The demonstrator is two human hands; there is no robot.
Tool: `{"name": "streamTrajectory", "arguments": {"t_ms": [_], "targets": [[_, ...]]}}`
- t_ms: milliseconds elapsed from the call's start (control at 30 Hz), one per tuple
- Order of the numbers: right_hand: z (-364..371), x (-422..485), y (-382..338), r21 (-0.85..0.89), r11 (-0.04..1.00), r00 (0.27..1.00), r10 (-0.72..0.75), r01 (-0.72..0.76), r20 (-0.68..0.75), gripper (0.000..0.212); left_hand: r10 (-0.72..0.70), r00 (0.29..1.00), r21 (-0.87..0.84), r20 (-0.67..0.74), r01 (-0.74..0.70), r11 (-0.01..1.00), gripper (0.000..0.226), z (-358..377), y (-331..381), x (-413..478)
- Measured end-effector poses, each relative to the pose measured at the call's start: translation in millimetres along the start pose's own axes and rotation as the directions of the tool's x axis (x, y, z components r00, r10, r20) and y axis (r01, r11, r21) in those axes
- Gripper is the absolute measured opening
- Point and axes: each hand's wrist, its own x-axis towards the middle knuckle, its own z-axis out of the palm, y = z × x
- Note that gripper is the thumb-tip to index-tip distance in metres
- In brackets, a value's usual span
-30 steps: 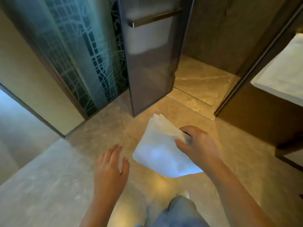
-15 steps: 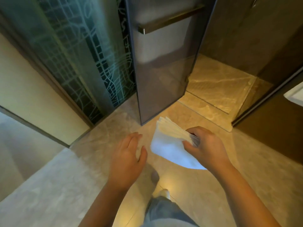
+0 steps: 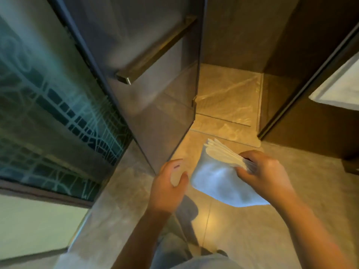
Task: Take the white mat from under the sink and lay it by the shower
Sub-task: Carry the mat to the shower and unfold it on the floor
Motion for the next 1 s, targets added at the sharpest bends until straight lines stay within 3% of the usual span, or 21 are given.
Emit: {"name": "streamTrajectory", "arguments": {"t_ms": [100, 200, 433, 667, 833, 1000], "targets": [[3, 20, -17, 0.006, 0.993, 0.991, 0.114, -0.114, -0.076, 0.026, 0.084, 0.987, 0.009, 0.137, -0.086, 0.996, 0.028, -18, -3, 52], [2, 39, -30, 0.006, 0.981, 0.971, 0.193, -0.194, -0.145, 0.025, 0.157, 0.969, 0.015, 0.188, -0.163, 0.986, 0.028, -23, -2, 104], [-9, 69, -28, 0.047, 0.945, 0.920, 0.326, -0.324, -0.219, 0.026, 0.207, 0.938, -0.095, 0.280, -0.187, 0.978, 0.026, 10, 5, 171], [-17, 120, 13, 0.063, 0.950, 0.921, 0.312, -0.305, -0.232, 0.024, 0.215, 0.922, -0.098, 0.321, -0.194, 0.976, 0.028, 59, 16, 211], [-31, 170, 70, 0.094, 0.967, 0.948, 0.250, -0.235, -0.197, 0.024, 0.138, 0.971, -0.073, 0.195, -0.126, 0.989, 0.024, 110, 37, 237], [-36, 215, 125, 0.117, 0.982, 0.975, 0.167, -0.150, -0.149, 0.022, 0.125, 0.980, 0.017, 0.154, -0.129, 0.992, 0.039, 165, 57, 263]]}}
